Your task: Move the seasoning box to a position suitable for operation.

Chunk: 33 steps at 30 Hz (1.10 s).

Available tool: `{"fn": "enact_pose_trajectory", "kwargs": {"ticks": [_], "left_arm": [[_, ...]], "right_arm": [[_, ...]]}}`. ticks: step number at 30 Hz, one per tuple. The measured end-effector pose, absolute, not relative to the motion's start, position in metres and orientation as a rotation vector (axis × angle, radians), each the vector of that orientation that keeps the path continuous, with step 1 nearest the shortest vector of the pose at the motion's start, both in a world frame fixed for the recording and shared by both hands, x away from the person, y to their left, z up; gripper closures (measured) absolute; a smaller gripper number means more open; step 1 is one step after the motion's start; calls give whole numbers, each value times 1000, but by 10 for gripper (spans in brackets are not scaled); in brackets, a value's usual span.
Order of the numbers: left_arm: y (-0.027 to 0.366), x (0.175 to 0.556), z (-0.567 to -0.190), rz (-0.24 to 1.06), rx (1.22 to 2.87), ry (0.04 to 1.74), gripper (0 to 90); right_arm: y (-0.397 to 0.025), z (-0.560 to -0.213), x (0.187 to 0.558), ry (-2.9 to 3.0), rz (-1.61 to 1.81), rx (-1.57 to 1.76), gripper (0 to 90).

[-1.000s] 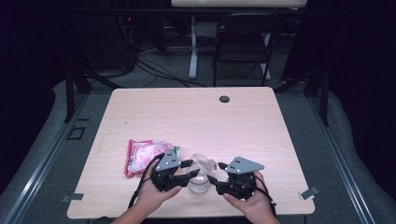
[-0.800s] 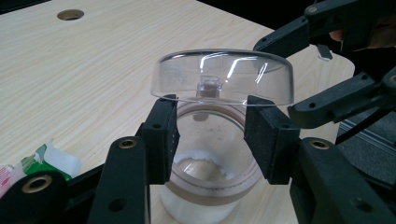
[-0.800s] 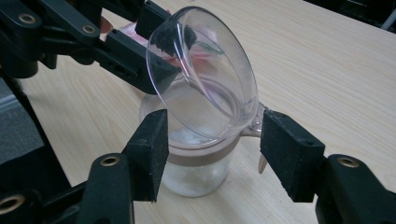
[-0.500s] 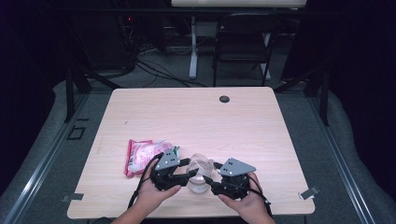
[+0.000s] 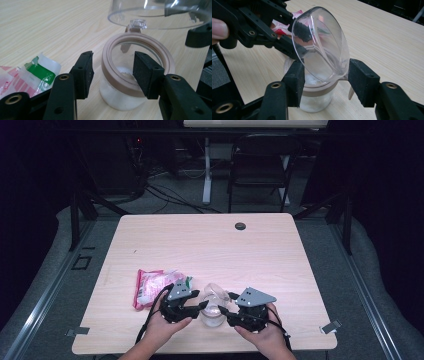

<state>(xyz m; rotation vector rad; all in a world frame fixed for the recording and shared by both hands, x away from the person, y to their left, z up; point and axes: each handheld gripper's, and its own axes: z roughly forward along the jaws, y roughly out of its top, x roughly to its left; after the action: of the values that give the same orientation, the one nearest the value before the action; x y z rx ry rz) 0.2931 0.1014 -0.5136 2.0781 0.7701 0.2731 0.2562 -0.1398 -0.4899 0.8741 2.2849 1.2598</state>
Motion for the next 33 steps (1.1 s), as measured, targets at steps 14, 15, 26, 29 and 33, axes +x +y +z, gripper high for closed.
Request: {"fn": "enact_pose_trajectory", "kwargs": {"ticks": [14, 15, 26, 29, 33], "left_arm": [[101, 293, -514, 240, 2088, 743, 618], [101, 293, -514, 240, 2088, 743, 618], [101, 292, -515, 249, 2084, 744, 625], [101, 292, -515, 249, 2083, 745, 625], [100, 292, -515, 253, 2078, 745, 625]], "right_arm": [[-151, -488, 260, 2256, 1296, 937, 611], [-153, -488, 261, 2250, 1301, 948, 621], [-171, -496, 272, 2199, 1354, 1090, 675], [-169, -496, 271, 2216, 1343, 1065, 647], [-168, -497, 270, 2234, 1339, 1041, 602]]}}
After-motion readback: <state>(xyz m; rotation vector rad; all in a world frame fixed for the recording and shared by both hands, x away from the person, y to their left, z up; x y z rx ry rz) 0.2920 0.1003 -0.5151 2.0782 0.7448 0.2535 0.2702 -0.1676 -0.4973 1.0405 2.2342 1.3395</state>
